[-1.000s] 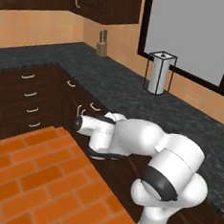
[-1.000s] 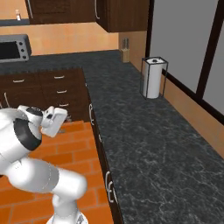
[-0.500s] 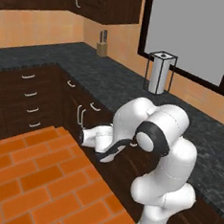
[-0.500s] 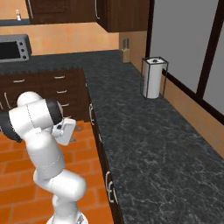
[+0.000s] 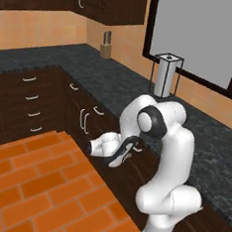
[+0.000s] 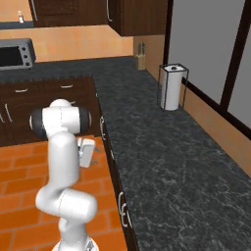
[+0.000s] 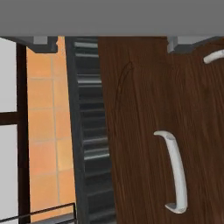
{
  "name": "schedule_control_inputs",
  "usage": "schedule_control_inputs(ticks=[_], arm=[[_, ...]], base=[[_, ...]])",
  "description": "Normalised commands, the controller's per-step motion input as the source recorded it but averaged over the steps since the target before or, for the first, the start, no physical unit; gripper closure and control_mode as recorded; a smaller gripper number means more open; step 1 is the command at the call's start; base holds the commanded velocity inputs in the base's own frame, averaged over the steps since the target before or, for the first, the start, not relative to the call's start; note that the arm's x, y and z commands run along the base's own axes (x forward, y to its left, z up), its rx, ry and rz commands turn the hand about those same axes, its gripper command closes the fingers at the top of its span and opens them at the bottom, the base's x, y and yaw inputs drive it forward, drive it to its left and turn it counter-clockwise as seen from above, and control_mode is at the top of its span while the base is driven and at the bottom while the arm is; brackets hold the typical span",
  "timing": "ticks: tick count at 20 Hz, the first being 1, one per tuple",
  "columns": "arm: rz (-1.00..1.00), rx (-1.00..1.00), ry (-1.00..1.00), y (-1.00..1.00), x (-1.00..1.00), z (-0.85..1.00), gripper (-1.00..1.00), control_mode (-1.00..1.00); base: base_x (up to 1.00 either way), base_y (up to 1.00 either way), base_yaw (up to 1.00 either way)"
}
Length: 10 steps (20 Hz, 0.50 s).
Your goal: Take a straw from the drawer in front and place it inside the glass cup on the dining counter.
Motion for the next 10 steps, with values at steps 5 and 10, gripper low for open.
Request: schedule_control_inputs(ticks=[5, 10], arm=[[-0.05, 0.00, -0.01, -0.38, 0.24, -0.22, -1.00, -1.00], [-0.02, 0.00, -0.07, -0.34, 0.37, -0.21, -1.00, -1.00]], base=[[0.00, 0.00, 0.00], [0.00, 0.00, 0.00]])
